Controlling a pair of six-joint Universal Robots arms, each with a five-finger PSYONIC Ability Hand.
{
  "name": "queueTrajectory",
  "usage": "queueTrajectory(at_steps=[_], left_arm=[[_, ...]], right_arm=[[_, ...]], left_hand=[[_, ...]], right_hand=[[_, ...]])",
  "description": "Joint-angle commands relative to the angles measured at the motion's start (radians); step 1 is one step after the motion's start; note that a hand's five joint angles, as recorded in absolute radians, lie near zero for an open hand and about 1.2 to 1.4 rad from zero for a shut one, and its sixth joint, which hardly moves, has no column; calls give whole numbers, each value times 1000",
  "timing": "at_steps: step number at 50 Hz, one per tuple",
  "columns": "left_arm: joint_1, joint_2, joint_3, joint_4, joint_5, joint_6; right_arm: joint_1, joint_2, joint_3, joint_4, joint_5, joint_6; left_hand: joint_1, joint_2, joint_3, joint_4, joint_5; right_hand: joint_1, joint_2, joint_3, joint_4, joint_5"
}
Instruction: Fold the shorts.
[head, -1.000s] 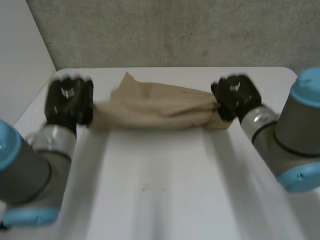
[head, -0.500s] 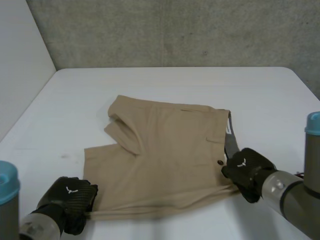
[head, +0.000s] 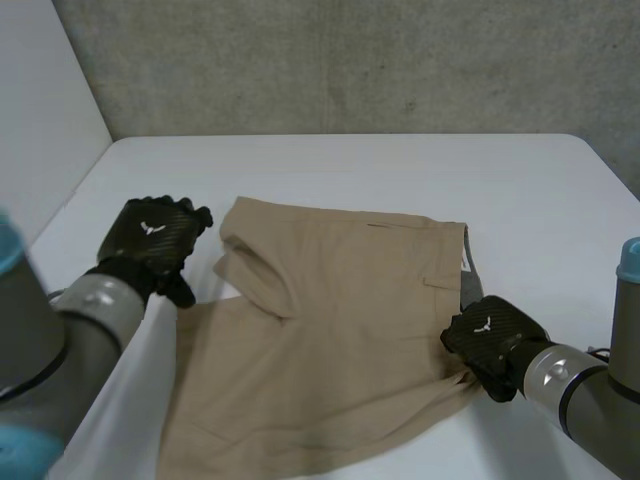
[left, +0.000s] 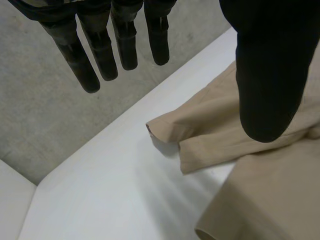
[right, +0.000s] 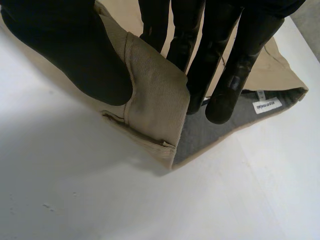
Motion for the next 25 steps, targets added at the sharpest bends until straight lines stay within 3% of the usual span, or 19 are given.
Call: queueTrajectory(at_steps=[1, 10, 25], left_arm=[[-1, -302, 211, -36, 29, 75], [8, -520, 418, -71, 54, 115], [5, -604, 546, -66, 108, 119]], right_arm=[[0, -1, 17, -18, 4, -1], [-2, 1, 20, -38, 9, -1], [-12, 14, 20, -46, 10, -1]], left_hand=[[164, 156, 157, 157, 155], [297, 289, 289, 289, 287], [282, 274, 274, 275, 272]], right_hand=[[424, 225, 211, 204, 225], [424, 225, 211, 204, 225], [424, 225, 211, 204, 225]])
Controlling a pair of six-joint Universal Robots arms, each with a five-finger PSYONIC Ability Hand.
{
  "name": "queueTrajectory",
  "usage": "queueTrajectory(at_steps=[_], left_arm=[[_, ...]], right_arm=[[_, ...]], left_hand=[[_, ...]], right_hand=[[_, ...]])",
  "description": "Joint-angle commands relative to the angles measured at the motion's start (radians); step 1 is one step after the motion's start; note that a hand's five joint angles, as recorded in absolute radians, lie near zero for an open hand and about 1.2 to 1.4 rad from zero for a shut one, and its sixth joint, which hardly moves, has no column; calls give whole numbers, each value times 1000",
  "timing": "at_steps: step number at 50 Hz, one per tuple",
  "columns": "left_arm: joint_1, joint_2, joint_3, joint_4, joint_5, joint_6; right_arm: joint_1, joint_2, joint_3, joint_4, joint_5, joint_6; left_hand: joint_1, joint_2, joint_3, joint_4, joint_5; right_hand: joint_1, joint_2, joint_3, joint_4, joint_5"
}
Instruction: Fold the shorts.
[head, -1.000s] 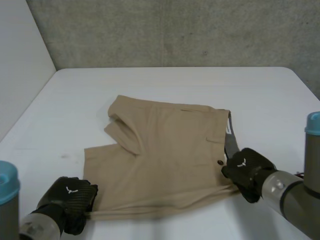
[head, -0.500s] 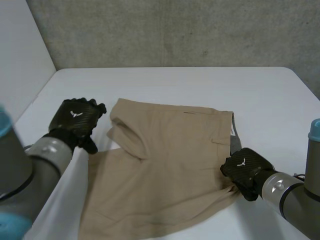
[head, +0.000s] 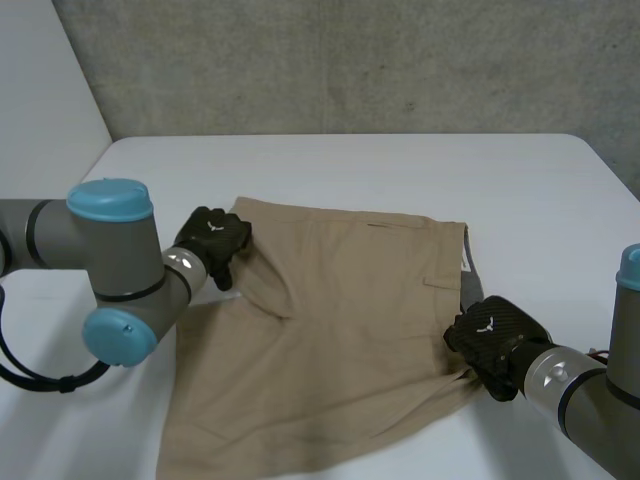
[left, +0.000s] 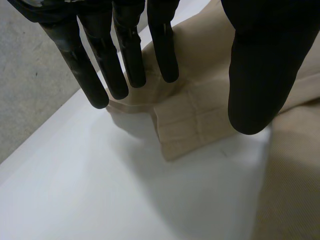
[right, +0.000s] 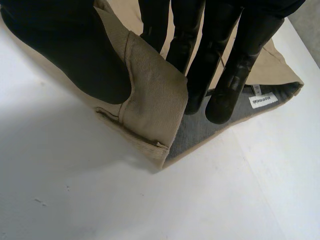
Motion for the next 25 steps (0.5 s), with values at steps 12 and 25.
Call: queueTrajectory(at_steps=[12, 25], left_arm=[[2, -109, 101, -43, -6, 50], [21, 45, -40, -28, -183, 64]], right_arm=[[-4, 20, -3, -12, 0, -1], [3, 21, -3, -12, 3, -1]], left_hand=[[714, 713, 713, 708, 711], [830, 829, 829, 823, 827]], right_hand=[[424, 225, 211, 204, 225], [424, 225, 211, 204, 225]])
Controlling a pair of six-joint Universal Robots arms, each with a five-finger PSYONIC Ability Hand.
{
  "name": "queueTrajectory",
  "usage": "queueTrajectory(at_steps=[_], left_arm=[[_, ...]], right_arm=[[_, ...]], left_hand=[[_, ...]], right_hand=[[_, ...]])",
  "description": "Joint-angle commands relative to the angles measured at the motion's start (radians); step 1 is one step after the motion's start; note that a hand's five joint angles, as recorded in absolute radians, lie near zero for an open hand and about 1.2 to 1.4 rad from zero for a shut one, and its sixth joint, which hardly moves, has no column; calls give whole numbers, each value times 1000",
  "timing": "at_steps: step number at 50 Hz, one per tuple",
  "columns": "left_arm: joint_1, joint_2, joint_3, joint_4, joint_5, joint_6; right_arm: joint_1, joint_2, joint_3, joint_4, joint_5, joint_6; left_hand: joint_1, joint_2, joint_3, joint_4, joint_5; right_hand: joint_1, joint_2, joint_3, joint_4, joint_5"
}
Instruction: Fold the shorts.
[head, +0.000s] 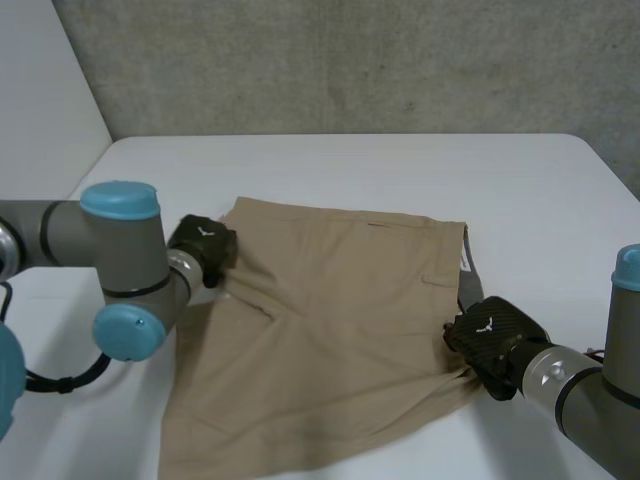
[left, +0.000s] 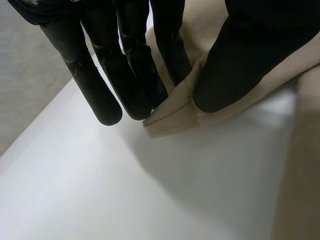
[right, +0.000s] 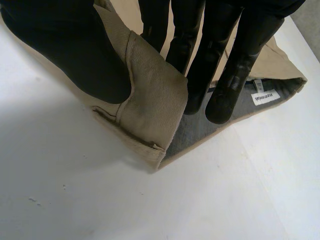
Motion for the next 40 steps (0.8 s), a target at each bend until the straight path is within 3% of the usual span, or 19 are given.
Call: queueTrajectory(at_steps=[1, 10, 11, 14, 17, 28, 34, 40], left_arm=[[7, 116, -129, 15, -72, 5], [11, 160, -241, 19, -75, 6], [15, 166, -245, 24, -75, 6], [16, 197, -245, 28, -75, 6], [13, 247, -248, 30, -75, 2], [-33, 507, -466, 9, -81, -41], [-111, 689, -615, -65, -80, -207], [-154, 783, -667, -312, -74, -443]], right_arm=[[7, 0, 1, 3, 3, 0], [12, -2, 3, 4, 4, 3], [12, -3, 3, 4, 4, 6], [18, -3, 1, 4, 1, 29], [21, -3, -2, 4, -4, 67], [18, -19, -51, -31, -7, 248], [15, -3, -138, -46, -11, 532], [16, 72, -195, -91, -4, 722]], left_hand=[[273, 203, 211, 204, 255], [273, 203, 211, 204, 255], [-52, -122, -114, -121, -70], [-544, -614, -606, -613, -562], [-642, -712, -704, -711, -660], [-627, -698, -690, -697, -646], [-630, -701, -693, -700, -649], [-628, -698, -690, -697, -646]], right_hand=[[424, 225, 211, 204, 226], [424, 225, 211, 204, 226], [424, 225, 211, 204, 226], [424, 225, 211, 204, 226], [424, 225, 211, 204, 226], [424, 225, 211, 204, 226], [424, 225, 211, 204, 226], [424, 225, 211, 204, 226]])
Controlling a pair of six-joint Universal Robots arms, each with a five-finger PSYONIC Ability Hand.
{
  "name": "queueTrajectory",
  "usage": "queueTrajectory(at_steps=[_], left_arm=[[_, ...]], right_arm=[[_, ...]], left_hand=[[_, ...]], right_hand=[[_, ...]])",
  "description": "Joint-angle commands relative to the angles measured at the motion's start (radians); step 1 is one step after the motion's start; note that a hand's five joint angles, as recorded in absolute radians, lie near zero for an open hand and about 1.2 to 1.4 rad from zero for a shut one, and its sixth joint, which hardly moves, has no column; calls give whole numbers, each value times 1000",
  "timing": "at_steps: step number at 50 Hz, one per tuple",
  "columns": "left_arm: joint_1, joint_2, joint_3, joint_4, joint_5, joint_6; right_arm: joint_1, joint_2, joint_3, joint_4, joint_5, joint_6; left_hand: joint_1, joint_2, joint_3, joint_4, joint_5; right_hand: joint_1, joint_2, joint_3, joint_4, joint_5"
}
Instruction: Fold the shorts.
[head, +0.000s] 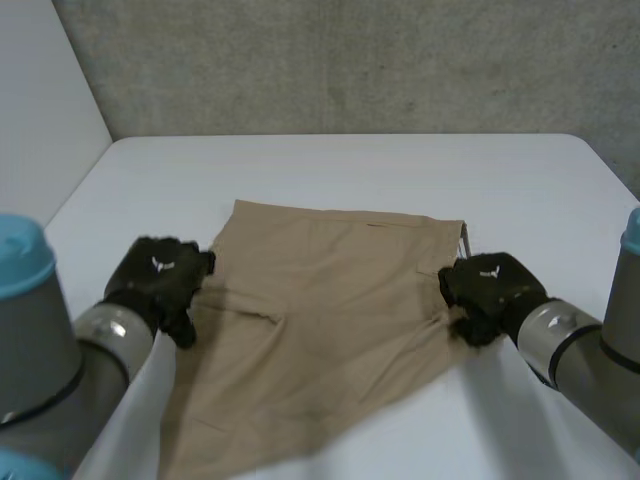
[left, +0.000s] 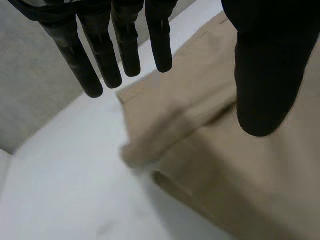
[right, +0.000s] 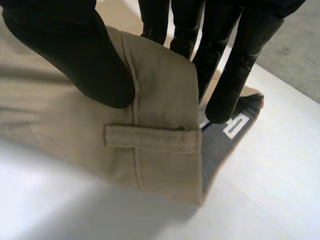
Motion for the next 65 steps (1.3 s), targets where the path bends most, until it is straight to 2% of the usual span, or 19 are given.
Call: queueTrajectory(at_steps=[1, 4, 12, 16, 20, 24, 27, 28, 30, 34, 39, 40, 44, 47, 54, 59, 62, 65], left_arm=[[-56, 113, -68, -262, 8, -269], [-76, 116, -87, -324, 3, -328], [-70, 101, -110, -310, 3, -342], [-75, 84, -117, -292, 3, -345], [-81, 35, -117, -215, -4, -342], [-82, -16, -116, -126, -61, -339], [-82, -65, -108, -68, -141, -331], [-82, -84, -104, -56, -177, -330], [-84, -94, -99, -51, -201, -325], [-87, -80, -84, -52, -207, -282], [-119, 44, -81, -89, -196, -167], [-134, 99, -81, -115, -187, -129], [-148, 234, -61, -195, -159, -49], [-144, 317, -32, -245, -141, -17], [-144, 454, 51, -425, -67, 23], [-154, 536, 51, -609, 29, 23], [-144, 561, 39, -631, 77, 22], [-122, 558, 10, -592, 114, 22]], right_arm=[[1, 73, -67, -49, 4, 225], [-1, 82, -84, -78, 9, 256], [-10, 94, -81, -119, 40, 280], [-10, 96, -78, -121, 46, 284], [-10, 100, -75, -118, 43, 282], [-12, 100, -71, -115, 41, 283], [-13, 97, -65, -115, 37, 282], [-13, 94, -64, -115, 37, 282], [-13, 91, -62, -115, 37, 277], [-13, 88, -52, -107, 37, 244], [-13, -5, -7, -31, 12, 34], [-15, -62, 16, 6, 4, -74], [-16, -191, 45, 90, -6, -289], [-16, -263, 45, 146, -8, -361], [-61, -459, 36, 462, -37, -459], [-114, -560, 95, 649, -132, -620], [-166, -584, 122, 681, -172, -657], [-246, -584, 139, 678, -219, -683]], left_hand=[[51, 53, 51, 63, 62], [49, 50, 48, 61, 59], [54, 56, 53, 66, 65], [54, 56, 53, 66, 65], [57, 59, 56, 69, 68], [210, 211, 209, 222, 221], [350, 352, 349, 362, 361], [618, 620, 617, 630, 629], [901, 903, 900, 913, 912], [955, 957, 954, 967, 966], [955, 957, 954, 967, 966], [955, 957, 954, 967, 966], [955, 957, 954, 967, 966], [955, 957, 954, 967, 966], [955, 957, 954, 967, 966], [955, 957, 954, 967, 966], [955, 957, 954, 967, 966], [955, 957, 954, 967, 966]], right_hand=[[417, 225, 211, 204, 226], [417, 225, 211, 204, 226], [417, 225, 211, 204, 226], [417, 225, 211, 204, 226], [417, 225, 211, 204, 226], [417, 225, 211, 204, 226], [417, 225, 211, 204, 226], [417, 225, 211, 204, 226], [417, 225, 211, 204, 226], [417, 225, 211, 204, 226], [417, 225, 211, 204, 226], [417, 225, 211, 204, 226], [417, 225, 211, 204, 226], [417, 225, 211, 204, 226], [417, 225, 211, 204, 226], [417, 225, 211, 204, 226], [417, 225, 211, 204, 226], [417, 225, 211, 204, 226]])
